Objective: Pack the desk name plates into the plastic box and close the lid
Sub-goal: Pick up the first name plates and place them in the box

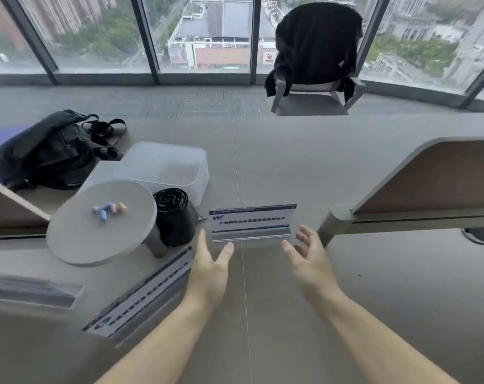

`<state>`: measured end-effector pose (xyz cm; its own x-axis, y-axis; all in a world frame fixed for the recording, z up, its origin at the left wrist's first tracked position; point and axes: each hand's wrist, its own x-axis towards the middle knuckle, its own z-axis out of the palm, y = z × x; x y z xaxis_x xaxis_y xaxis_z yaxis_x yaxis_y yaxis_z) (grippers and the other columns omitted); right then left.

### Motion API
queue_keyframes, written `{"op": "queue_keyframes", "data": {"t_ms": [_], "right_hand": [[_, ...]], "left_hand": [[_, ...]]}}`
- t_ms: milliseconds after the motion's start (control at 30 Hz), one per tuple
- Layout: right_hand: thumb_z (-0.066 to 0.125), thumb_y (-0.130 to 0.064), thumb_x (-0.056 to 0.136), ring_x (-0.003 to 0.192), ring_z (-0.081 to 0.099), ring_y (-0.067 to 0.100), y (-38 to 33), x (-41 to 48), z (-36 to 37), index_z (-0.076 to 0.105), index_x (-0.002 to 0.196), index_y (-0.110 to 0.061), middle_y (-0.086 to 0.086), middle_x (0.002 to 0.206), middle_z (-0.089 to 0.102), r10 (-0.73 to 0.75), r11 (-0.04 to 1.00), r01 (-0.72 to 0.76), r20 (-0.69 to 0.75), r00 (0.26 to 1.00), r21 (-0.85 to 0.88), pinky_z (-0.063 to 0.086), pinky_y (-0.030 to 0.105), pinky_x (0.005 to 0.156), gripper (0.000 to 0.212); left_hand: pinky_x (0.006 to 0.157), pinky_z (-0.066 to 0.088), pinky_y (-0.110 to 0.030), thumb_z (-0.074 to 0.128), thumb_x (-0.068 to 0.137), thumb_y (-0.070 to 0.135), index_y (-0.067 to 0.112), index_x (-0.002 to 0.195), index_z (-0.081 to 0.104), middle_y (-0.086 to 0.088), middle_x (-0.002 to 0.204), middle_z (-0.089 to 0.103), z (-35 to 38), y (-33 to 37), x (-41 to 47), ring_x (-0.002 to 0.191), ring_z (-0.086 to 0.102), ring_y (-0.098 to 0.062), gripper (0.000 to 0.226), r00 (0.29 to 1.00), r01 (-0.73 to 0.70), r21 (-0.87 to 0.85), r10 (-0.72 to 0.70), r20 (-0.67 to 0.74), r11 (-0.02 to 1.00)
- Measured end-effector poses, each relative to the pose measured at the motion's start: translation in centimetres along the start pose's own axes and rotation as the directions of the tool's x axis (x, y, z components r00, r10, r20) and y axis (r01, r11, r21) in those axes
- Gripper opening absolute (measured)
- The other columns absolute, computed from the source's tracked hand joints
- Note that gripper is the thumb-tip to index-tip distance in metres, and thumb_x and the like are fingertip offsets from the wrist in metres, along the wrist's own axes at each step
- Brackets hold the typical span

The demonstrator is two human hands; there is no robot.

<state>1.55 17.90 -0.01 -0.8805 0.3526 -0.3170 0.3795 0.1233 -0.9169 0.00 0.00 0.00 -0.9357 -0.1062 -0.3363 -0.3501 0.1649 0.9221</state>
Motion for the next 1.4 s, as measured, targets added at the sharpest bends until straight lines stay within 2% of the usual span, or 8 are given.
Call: {"op": "queue_keyframes", "data": {"t_ms": [233,433,600,933,1033,1200,1333,1400], "right_hand": [[0.057,-0.031,0.100,0.145,0.035,0.013,3.2,8.4,2.5,0.023,0.156,-0.027,-0.011,0.159,0.033,-0.092,0.995,0.090,-0.056,0.994,-0.043,0.029,0.034,0.119,0.066],[0.048,-0.032,0.104,0.082,0.062,0.011,4.5,9.8,2.9,0.062,0.112,-0.018,-0.014,0.088,0.064,-0.195,0.980,0.182,-0.213,0.957,-0.078,0.048,0.024,0.077,0.021],[0.052,-0.028,0.103,0.070,0.062,-0.008,3.3,7.0,0.3,0.067,0.103,-0.021,-0.009,0.082,0.070,-0.260,0.964,0.233,-0.286,0.922,-0.124,0.037,0.001,0.055,0.016],[0.060,-0.037,0.098,0.086,0.069,0.004,-8.8,-6.9,-5.9,0.071,0.105,-0.020,-0.011,0.094,0.073,-0.297,0.955,0.284,-0.286,0.911,-0.087,0.048,0.020,0.074,0.021],[0.063,-0.038,0.097,0.086,0.070,0.006,-13.4,-13.4,-7.2,0.071,0.103,-0.021,-0.011,0.092,0.074,-0.348,0.938,0.334,-0.249,0.904,-0.097,0.056,0.028,0.081,0.020],[0.066,-0.033,0.095,0.086,0.071,0.004,-20.1,-24.6,-6.8,0.072,0.100,-0.021,-0.009,0.092,0.076,-0.521,0.847,0.450,-0.275,0.808,-0.283,0.053,0.020,0.080,0.014],[0.063,-0.036,0.096,0.088,0.068,-0.005,-24.4,-32.0,-5.3,0.071,0.104,-0.026,-0.016,0.094,0.074,-0.604,0.788,0.498,-0.293,0.741,-0.363,0.055,0.019,0.080,0.015],[0.065,-0.043,0.093,0.101,0.061,-0.007,-25.6,-34.5,-4.6,0.062,0.126,-0.022,-0.016,0.119,0.065,-0.611,0.785,0.487,-0.351,0.710,-0.382,0.048,0.017,0.091,0.039]], "left_hand": [[0.113,0.014,-0.024,0.049,0.105,0.034,0.029,0.163,0.009,0.010,0.168,0.020,2.9,-2.5,6.4,0.146,0.027,-0.006,0.071,0.994,-0.081,0.042,0.084,-0.071,0.996],[0.114,0.038,-0.048,0.044,0.104,0.038,0.023,0.131,0.050,-0.005,0.134,0.060,3.3,-4.0,9.7,0.127,0.054,-0.028,0.031,0.966,-0.118,0.115,0.141,-0.216,0.986],[0.096,0.047,-0.039,0.041,0.105,0.027,0.018,0.111,0.057,0.004,0.093,0.062,3.6,-1.4,6.8,0.099,0.060,-0.027,0.020,0.932,-0.171,0.111,0.197,-0.304,0.979],[0.077,0.046,-0.025,0.049,0.106,0.032,0.021,0.104,0.063,0.013,0.085,0.066,-4.1,11.8,-6.2,0.089,0.065,-0.016,0.018,0.916,-0.354,0.222,0.384,-0.112,0.909],[0.071,0.050,-0.021,0.060,0.099,0.042,0.024,0.112,0.057,0.015,0.087,0.067,-9.7,17.0,-10.8,0.084,0.066,-0.005,0.022,0.850,-0.513,0.396,0.516,0.109,0.761],[0.081,0.052,-0.032,0.067,0.086,0.061,0.023,0.136,0.053,0.003,0.106,0.073,-15.6,25.7,-17.6,0.093,0.069,-0.021,0.064,0.581,-0.747,0.664,0.519,0.627,0.034],[0.050,0.032,-0.018,0.053,0.104,0.032,0.024,0.109,0.066,0.004,0.087,0.067,-18.1,29.2,-23.2,0.074,0.062,-0.021,0.015,0.459,-0.816,0.575,0.535,0.709,-0.062],[0.056,0.042,-0.024,0.057,0.103,0.028,0.023,0.103,0.069,0.006,0.084,0.071,-20.7,29.8,-24.5,0.070,0.060,-0.017,0.013,0.493,-0.836,0.543,0.540,0.683,0.077]]}}
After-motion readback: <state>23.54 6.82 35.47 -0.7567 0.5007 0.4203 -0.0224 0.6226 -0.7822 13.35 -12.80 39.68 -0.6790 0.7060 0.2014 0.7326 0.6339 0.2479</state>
